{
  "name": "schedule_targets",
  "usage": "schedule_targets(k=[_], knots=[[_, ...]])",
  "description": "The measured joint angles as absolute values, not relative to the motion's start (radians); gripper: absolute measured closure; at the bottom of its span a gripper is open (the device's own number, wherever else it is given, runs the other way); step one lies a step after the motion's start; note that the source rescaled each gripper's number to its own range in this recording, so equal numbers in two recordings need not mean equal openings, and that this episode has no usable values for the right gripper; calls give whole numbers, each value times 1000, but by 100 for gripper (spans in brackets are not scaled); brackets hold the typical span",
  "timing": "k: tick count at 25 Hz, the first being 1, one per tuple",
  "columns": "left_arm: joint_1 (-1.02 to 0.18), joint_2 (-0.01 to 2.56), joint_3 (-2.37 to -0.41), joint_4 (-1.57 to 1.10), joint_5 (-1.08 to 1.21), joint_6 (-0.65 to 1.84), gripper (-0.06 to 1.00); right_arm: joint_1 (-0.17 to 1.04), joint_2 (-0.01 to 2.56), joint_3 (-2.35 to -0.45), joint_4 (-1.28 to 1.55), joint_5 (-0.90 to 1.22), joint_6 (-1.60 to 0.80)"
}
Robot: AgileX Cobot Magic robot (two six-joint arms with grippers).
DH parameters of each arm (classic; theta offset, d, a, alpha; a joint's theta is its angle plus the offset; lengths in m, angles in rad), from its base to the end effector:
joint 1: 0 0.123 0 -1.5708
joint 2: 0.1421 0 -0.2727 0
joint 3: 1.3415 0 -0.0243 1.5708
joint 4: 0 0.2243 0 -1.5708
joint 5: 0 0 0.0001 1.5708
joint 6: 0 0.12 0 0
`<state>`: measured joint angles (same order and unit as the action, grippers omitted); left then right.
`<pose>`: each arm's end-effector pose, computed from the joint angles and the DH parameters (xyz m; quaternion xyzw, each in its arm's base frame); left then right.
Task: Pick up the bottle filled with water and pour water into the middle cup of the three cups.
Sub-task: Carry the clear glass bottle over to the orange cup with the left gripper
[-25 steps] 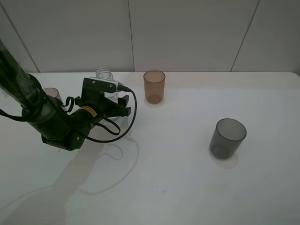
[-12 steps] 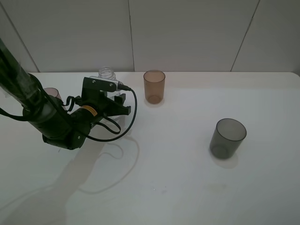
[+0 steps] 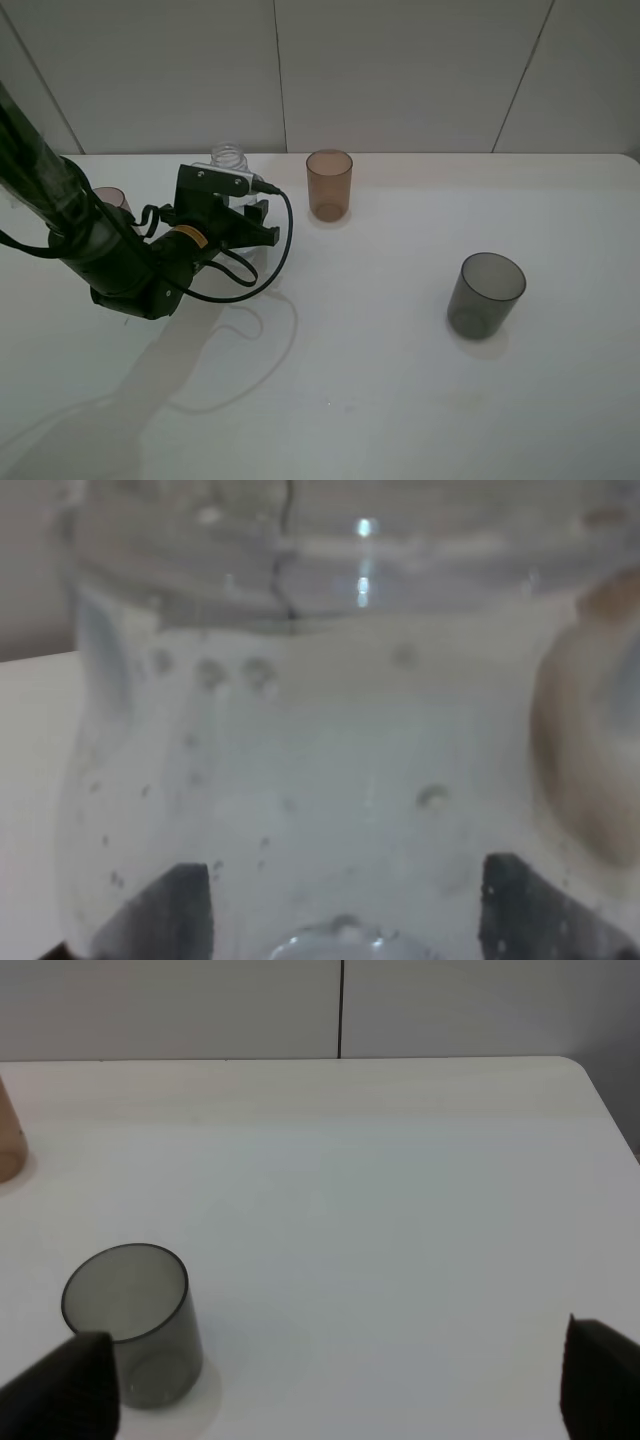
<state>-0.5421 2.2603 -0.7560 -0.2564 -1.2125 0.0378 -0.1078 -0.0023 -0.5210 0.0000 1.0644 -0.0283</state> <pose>0.3348 -0.1684 0.0637 0.1142 0.7687 -0.0937 0.6223 0.0076 -0.0008 0.2568 0.0337 0.8474 -0.0360 0.5286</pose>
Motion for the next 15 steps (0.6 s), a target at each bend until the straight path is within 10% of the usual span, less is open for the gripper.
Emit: schedule_targets(k=[15], knots=[[-542, 2064, -754, -210, -1042, 181, 93, -108, -2, -521, 0, 1064, -28]])
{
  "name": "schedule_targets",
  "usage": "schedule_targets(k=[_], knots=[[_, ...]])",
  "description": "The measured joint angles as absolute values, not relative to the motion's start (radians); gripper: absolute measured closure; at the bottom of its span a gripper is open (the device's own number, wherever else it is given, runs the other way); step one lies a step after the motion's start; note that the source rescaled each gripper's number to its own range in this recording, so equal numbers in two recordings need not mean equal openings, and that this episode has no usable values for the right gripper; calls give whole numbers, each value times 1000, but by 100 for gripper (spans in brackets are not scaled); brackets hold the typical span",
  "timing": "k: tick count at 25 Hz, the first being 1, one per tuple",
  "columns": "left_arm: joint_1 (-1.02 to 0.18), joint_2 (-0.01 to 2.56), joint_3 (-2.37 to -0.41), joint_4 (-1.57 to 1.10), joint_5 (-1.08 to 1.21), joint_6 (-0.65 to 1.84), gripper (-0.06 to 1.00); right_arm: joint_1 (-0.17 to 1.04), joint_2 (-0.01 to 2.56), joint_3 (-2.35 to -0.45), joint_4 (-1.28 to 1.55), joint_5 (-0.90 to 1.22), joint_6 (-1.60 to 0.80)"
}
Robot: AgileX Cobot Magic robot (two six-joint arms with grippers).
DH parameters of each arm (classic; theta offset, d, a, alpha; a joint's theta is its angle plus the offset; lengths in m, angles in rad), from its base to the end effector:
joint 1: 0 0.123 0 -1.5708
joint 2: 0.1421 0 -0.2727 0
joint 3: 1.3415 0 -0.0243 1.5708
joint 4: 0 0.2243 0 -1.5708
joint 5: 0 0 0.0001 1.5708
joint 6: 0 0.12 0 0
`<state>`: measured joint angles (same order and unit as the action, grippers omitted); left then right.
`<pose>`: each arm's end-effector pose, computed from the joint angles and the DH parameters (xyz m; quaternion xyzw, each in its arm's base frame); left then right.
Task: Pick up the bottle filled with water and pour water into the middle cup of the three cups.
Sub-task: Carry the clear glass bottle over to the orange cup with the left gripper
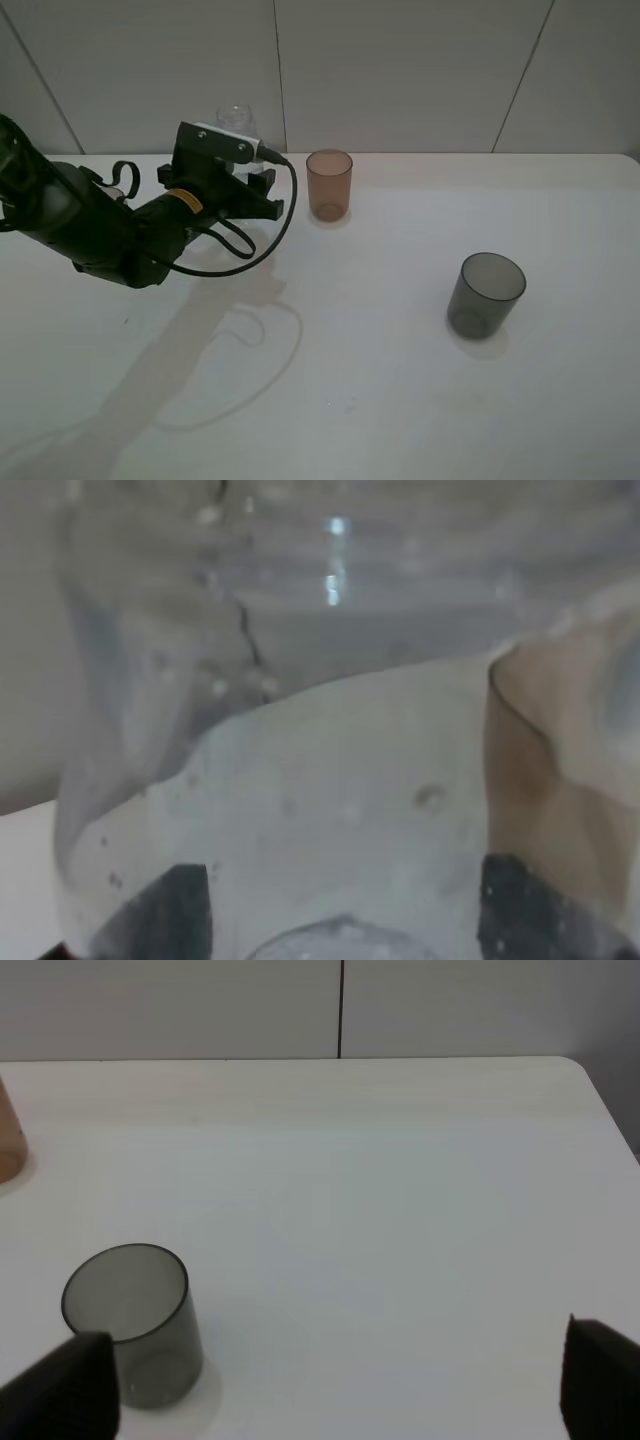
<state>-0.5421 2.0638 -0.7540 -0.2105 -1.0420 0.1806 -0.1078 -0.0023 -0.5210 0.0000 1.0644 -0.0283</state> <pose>0.3341 -0.1760 0.1175 0.1776 0.7493 -0.0794 0.6330 0.0076 -0.0008 0.2568 0.0337 0.8474 -0.0360 0.5286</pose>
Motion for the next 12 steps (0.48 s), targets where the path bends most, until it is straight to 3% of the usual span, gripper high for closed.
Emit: schedule_targets(k=[12], knots=[[-543, 1876, -838, -240, -592, 497, 93, -108, -2, -521, 0, 1064, -28]])
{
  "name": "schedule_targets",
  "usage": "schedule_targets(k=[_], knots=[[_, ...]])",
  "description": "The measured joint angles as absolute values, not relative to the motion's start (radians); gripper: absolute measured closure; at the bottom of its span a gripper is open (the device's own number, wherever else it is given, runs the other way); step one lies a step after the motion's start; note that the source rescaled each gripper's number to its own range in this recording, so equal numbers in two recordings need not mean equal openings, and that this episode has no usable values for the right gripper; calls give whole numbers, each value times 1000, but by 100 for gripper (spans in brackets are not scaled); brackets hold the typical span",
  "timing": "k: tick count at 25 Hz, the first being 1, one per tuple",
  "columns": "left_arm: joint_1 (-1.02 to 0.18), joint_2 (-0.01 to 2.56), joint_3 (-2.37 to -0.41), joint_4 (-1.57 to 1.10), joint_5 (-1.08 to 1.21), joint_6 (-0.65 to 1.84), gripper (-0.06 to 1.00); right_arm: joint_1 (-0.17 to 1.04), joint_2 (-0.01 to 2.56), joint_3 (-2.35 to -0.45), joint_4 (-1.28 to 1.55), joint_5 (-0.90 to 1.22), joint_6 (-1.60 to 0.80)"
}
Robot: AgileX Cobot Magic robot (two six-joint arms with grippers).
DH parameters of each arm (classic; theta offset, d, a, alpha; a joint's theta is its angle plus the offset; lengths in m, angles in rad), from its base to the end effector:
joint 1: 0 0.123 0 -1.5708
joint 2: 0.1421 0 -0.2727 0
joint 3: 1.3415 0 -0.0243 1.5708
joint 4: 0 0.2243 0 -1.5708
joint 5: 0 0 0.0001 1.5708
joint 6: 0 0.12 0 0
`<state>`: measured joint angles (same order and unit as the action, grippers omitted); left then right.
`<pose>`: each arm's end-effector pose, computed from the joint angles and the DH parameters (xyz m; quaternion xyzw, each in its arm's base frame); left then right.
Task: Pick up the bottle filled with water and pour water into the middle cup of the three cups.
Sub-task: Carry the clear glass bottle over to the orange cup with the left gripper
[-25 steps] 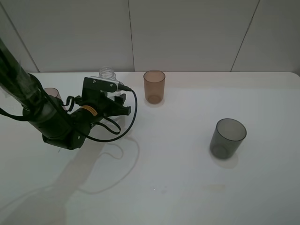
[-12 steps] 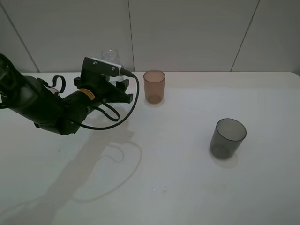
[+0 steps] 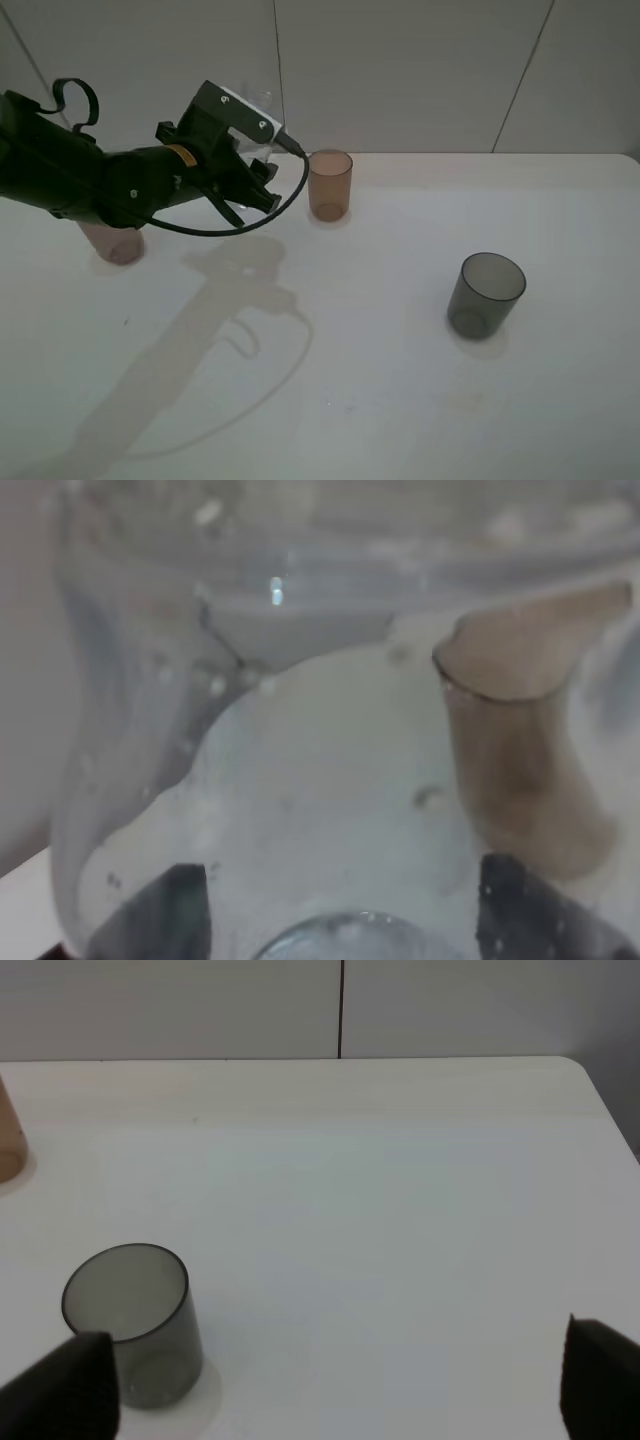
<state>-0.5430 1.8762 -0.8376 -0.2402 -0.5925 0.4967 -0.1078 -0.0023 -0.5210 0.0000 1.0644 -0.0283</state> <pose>0.3325 -0.1821 0.1570 0.3014 0.7677 -0.0147 0.5652 0.0076 -0.0008 0.2568 0.0337 0.8474 -0.0360 0.5286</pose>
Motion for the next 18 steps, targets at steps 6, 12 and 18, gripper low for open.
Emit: schedule_targets(k=[6, 12, 18], knots=[[-543, 1868, -983, -237, -271, 602, 93, -108, -2, -521, 0, 1064, -28], [-519, 1868, -1109, -178, -50, 626, 93, -108, -2, -521, 0, 1064, -28], [-460, 1866, -1216, -36, 152, 623, 93, -108, -2, -521, -6, 1064, -28]])
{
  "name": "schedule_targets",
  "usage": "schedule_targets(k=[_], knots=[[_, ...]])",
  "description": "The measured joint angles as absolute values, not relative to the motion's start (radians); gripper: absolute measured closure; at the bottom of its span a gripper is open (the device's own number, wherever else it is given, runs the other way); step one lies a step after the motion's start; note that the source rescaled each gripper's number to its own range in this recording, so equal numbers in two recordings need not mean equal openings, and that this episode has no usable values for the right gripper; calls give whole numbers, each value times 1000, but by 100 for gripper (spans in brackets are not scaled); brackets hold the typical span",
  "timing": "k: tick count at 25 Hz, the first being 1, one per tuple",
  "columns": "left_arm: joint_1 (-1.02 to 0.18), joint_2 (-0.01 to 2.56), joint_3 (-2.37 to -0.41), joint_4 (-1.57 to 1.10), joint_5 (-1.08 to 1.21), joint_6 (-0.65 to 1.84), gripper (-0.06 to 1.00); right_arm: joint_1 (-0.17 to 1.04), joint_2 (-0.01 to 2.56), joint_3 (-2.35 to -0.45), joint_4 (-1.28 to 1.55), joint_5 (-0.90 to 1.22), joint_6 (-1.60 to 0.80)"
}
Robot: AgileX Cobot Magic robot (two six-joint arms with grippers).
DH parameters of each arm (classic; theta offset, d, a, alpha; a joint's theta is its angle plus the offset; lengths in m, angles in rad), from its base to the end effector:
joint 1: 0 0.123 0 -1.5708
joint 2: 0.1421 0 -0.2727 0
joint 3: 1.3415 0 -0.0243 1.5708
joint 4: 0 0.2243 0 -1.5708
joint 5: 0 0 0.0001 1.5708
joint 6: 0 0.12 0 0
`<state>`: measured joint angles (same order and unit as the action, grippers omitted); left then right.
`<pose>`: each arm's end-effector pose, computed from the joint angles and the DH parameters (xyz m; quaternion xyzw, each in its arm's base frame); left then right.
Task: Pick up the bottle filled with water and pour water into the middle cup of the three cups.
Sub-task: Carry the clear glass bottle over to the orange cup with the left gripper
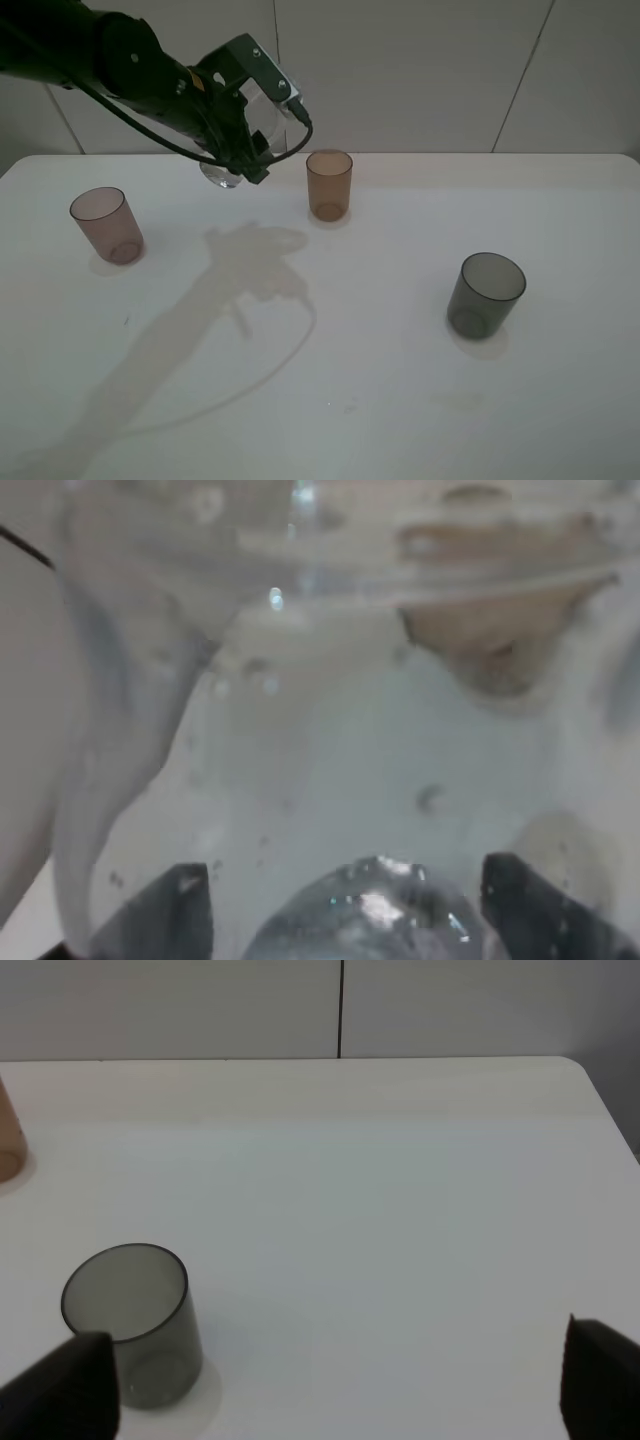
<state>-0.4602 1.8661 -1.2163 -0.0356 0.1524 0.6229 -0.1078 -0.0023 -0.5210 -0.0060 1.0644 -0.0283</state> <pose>0.3659 -0.1821 0.1922 0.4562 0.7872 0.0240 0.4143 0.0075 -0.0014 0.2568 0.0339 0.8474 -0.0390 0.5284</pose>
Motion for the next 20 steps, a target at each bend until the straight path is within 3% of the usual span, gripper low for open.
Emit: schedule_targets(k=[20], knots=[[-483, 2024, -1485, 276, 447, 573, 93, -108, -2, -521, 0, 1064, -28]])
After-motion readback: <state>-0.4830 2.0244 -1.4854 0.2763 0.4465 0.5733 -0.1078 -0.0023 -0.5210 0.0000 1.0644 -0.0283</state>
